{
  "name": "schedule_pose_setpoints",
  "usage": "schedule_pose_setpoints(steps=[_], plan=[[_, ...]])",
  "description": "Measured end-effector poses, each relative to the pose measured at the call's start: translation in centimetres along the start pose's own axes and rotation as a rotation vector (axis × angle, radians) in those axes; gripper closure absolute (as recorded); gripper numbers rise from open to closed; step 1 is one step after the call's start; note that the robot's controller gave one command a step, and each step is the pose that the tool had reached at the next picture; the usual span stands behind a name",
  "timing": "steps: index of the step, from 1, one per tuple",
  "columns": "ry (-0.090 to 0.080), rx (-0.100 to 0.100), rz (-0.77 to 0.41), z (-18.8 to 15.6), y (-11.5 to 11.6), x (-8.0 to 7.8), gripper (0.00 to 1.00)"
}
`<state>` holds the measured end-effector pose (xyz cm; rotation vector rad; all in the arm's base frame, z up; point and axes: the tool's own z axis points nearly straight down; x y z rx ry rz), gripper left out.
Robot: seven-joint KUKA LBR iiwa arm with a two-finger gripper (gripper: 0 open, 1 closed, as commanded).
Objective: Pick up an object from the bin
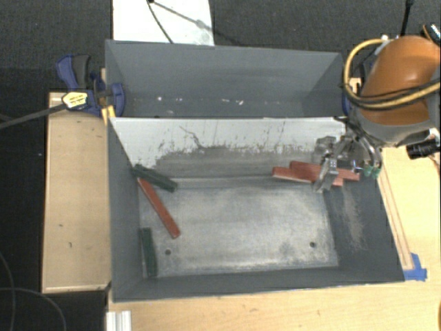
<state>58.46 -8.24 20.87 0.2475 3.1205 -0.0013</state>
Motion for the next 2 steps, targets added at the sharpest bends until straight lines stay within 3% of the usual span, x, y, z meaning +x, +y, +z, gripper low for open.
schedule_pose_setpoints(steps=[1,2], plan=[[0.014,-0.001,-0.113,6.0,0.2,0.3,1.0],[-0.001,-0.001,-0.153,-7.2,1.6,1.6,1.0]])
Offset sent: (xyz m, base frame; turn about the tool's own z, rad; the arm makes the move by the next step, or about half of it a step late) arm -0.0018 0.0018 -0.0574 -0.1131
